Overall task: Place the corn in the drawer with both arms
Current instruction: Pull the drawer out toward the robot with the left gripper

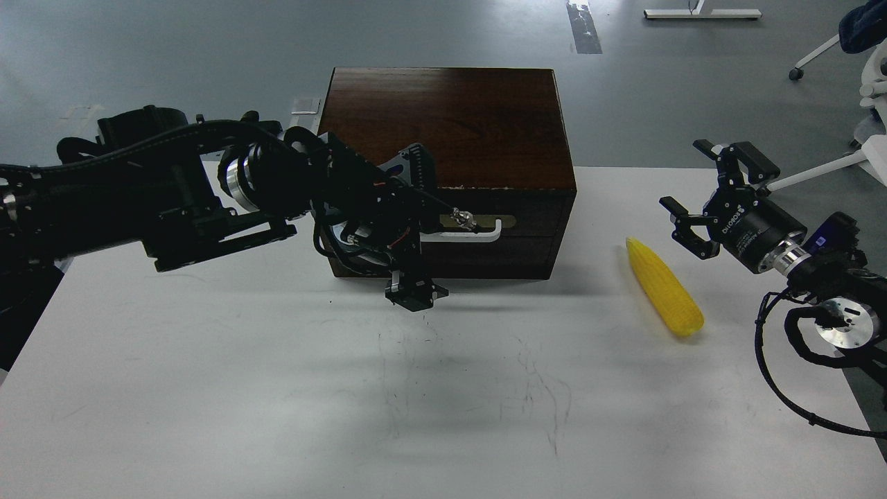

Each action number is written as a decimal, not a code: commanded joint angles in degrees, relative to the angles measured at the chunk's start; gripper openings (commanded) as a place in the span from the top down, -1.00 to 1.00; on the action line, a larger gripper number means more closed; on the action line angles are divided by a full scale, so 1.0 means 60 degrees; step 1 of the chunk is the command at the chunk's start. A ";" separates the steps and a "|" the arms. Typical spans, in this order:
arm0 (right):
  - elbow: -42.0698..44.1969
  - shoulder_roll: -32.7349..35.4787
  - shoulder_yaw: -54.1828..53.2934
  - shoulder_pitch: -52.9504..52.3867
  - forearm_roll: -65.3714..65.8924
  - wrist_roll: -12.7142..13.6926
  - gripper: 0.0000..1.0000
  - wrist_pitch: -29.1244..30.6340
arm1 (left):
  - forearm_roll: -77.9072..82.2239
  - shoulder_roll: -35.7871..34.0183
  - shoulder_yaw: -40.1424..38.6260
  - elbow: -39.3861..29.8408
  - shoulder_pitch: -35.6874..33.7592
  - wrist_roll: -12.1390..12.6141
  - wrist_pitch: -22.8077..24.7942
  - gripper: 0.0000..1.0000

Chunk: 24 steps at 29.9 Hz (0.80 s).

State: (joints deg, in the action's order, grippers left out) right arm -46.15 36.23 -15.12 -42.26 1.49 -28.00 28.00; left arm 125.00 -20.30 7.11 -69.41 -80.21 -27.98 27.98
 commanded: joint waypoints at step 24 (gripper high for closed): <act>0.0001 0.0055 0.0001 0.0012 0.0000 0.0000 -1.00 0.0000 | 0.0000 -0.0278 0.0162 -0.2156 -0.0064 -0.0003 0.0003 -0.96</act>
State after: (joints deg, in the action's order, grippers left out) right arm -46.14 36.39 -15.12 -42.26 1.49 -28.00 28.00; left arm 125.01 -21.47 8.09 -80.73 -80.60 -27.97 28.01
